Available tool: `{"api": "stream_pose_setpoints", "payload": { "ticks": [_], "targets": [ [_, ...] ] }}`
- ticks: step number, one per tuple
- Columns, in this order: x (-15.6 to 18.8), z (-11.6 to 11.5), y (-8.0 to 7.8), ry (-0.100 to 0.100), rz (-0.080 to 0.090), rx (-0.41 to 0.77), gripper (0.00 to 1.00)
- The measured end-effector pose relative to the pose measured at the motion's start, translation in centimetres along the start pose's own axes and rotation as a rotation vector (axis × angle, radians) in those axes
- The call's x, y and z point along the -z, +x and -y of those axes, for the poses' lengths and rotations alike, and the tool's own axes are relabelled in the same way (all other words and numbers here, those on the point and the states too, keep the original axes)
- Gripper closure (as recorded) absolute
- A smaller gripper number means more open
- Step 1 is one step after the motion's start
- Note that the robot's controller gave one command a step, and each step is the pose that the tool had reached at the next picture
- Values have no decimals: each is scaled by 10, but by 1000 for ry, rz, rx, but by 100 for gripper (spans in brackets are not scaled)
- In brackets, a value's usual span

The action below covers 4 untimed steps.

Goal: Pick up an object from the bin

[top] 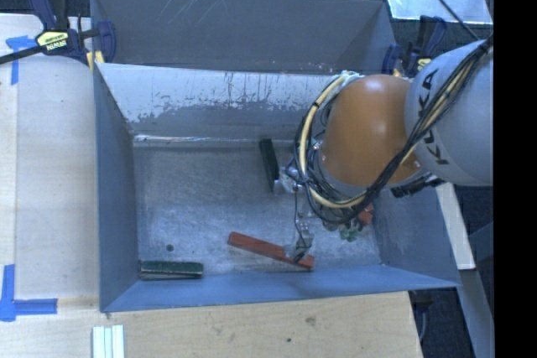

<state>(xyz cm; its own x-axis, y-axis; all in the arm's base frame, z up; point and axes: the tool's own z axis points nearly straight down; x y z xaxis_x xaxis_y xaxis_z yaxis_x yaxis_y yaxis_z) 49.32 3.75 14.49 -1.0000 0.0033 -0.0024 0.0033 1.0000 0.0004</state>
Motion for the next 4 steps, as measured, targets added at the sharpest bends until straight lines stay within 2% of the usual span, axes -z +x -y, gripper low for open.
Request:
{"api": "stream_pose_setpoints", "payload": {
  "ticks": [1, 2, 3, 4],
  "targets": [
    [-76, -21, 10, 0, -2, 10, 0],
    [-73, -20, 8, 0, 3, 9, 100],
    [42, -4, -18, 0, 9, -20, 100],
    [104, 7, -68, 0, 11, -38, 100]
  ]
}}
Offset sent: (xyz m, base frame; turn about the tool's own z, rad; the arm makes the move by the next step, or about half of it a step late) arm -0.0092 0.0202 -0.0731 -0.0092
